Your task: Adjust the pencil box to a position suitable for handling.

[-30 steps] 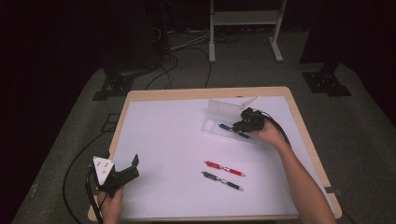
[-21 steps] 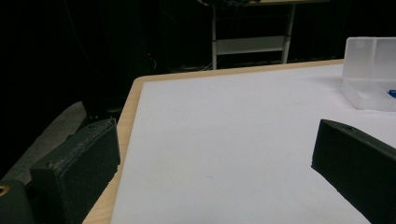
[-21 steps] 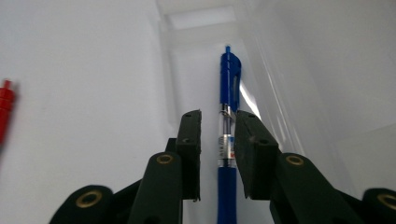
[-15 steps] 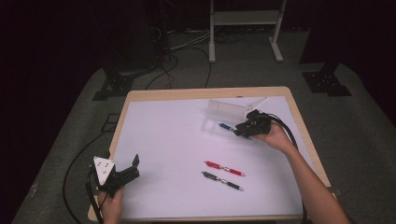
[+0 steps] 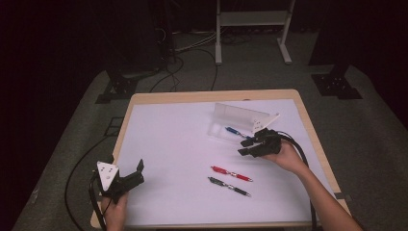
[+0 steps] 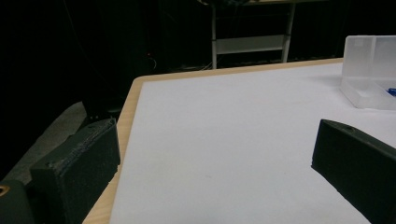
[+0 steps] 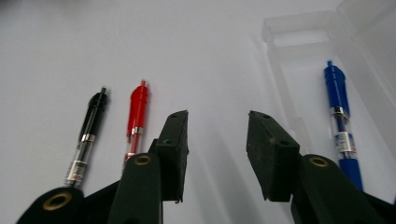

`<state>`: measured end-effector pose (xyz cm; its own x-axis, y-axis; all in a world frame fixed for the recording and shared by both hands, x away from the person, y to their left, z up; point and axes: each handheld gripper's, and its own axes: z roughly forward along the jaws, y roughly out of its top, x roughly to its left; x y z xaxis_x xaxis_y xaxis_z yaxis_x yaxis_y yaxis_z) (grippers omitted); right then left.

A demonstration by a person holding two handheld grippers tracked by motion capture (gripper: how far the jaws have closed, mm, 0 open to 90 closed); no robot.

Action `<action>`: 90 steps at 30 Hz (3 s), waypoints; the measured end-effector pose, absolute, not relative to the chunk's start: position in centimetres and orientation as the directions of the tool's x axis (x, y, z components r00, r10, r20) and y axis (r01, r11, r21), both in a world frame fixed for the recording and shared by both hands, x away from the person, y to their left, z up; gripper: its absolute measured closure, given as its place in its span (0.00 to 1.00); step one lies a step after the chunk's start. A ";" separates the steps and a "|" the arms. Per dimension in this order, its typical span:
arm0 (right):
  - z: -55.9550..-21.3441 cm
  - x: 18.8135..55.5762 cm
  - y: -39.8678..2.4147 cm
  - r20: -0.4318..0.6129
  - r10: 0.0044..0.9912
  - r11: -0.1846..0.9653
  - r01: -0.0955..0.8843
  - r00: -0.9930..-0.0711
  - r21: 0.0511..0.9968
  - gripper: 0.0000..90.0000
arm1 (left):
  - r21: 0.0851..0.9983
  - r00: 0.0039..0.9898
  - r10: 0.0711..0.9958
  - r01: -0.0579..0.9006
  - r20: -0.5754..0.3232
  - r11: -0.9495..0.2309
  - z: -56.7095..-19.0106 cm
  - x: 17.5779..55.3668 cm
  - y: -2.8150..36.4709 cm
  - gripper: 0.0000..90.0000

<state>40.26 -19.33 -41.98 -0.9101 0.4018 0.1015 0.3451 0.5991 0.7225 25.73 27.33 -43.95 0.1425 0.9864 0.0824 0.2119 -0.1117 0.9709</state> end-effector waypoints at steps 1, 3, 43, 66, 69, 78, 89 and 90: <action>-42.0 40.0 -19.3 0.106 0.398 0.598 0.345 -0.911 0.723 0.63 | 0.971 0.142 0.986 0.212 0.084 -0.113 -43.9 25.7 27.3 0.00; -42.0 39.5 -19.1 0.091 0.391 0.603 0.330 -0.916 0.726 0.63 | 0.970 0.141 0.986 0.214 0.085 -0.114 -44.0 25.7 27.3 0.00; -46.1 35.4 -15.3 0.112 0.334 0.671 0.320 -0.936 0.669 0.74 | 0.970 0.138 0.987 0.214 0.085 -0.114 -43.9 25.7 27.4 0.00; -46.6 35.4 -14.7 0.122 0.347 0.673 0.337 -0.930 0.659 0.86 | 0.971 0.138 0.987 0.212 0.083 -0.112 -43.9 25.6 27.4 0.00; -46.6 35.4 -14.8 0.122 0.348 0.672 0.338 -0.930 0.659 0.87 | 0.970 0.137 0.987 0.213 0.085 -0.113 -43.9 25.6 27.4 0.00; -45.7 35.6 -15.0 0.114 0.355 0.662 0.336 -0.928 0.670 0.87 | 0.971 0.138 0.987 0.211 0.082 -0.110 -43.9 25.6 27.4 0.00; -43.2 37.1 -16.6 0.084 0.391 0.636 0.335 -0.917 0.695 0.87 | 0.971 0.140 0.986 0.211 0.086 -0.115 -43.9 25.7 27.3 0.00; -42.9 37.3 -16.7 0.080 0.390 0.635 0.331 -0.917 0.698 0.87 | 0.971 0.140 0.986 0.211 0.087 -0.115 -43.9 25.7 27.3 0.00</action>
<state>37.26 -16.66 -42.90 -0.9172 0.3904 0.0800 0.3312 0.6351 0.6979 25.66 27.34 -43.91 0.1396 0.9864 0.0867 0.2110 -0.1152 0.9707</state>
